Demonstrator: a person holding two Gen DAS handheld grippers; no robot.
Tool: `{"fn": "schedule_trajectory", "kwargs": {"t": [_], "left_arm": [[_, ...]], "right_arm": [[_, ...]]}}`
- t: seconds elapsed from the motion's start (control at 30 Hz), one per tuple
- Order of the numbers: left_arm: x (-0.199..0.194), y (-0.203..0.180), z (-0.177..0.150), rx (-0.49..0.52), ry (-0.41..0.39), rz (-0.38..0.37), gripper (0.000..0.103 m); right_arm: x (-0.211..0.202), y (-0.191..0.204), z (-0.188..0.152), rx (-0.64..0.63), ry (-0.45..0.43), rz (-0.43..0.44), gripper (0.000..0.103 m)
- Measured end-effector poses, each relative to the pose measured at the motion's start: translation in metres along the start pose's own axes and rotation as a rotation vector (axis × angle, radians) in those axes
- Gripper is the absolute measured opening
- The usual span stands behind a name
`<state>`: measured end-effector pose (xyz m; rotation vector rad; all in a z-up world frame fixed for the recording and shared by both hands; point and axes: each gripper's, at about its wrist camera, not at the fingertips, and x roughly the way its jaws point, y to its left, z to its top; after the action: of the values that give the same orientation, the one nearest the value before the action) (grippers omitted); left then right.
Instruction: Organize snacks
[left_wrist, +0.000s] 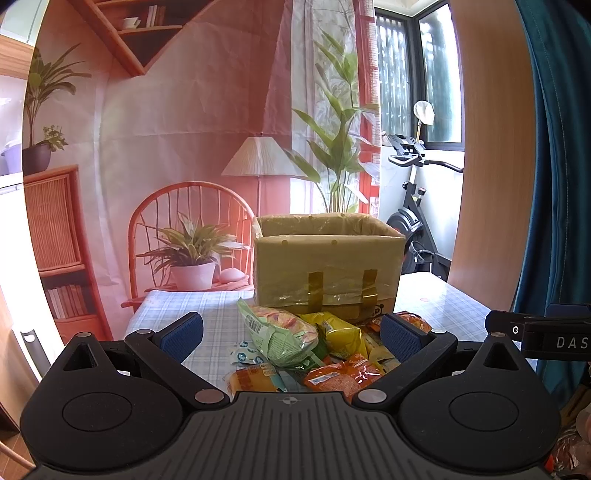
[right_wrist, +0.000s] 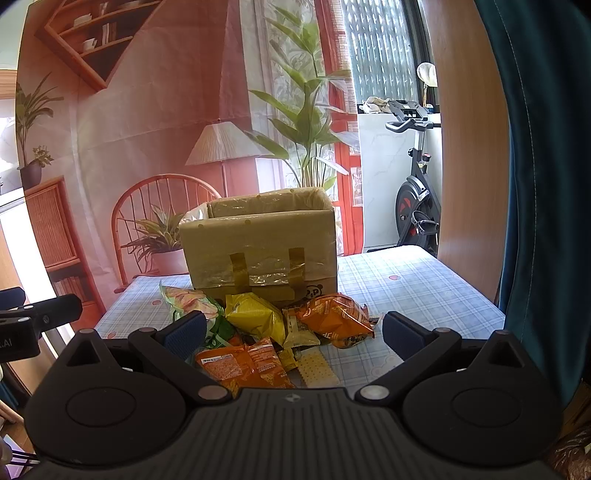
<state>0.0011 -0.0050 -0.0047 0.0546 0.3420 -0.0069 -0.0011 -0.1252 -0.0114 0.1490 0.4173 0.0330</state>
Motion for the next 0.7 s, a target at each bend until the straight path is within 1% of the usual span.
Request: {"fn": "schedule_trajectory", "kwargs": {"t": [0.7], "left_arm": [[-0.0001,-0.0021,-0.0033,-0.005,0.002,-0.001,0.103]], "right_arm": [[-0.0007,-0.0005,0.0006,0.000,0.003,0.001,0.103]]}}
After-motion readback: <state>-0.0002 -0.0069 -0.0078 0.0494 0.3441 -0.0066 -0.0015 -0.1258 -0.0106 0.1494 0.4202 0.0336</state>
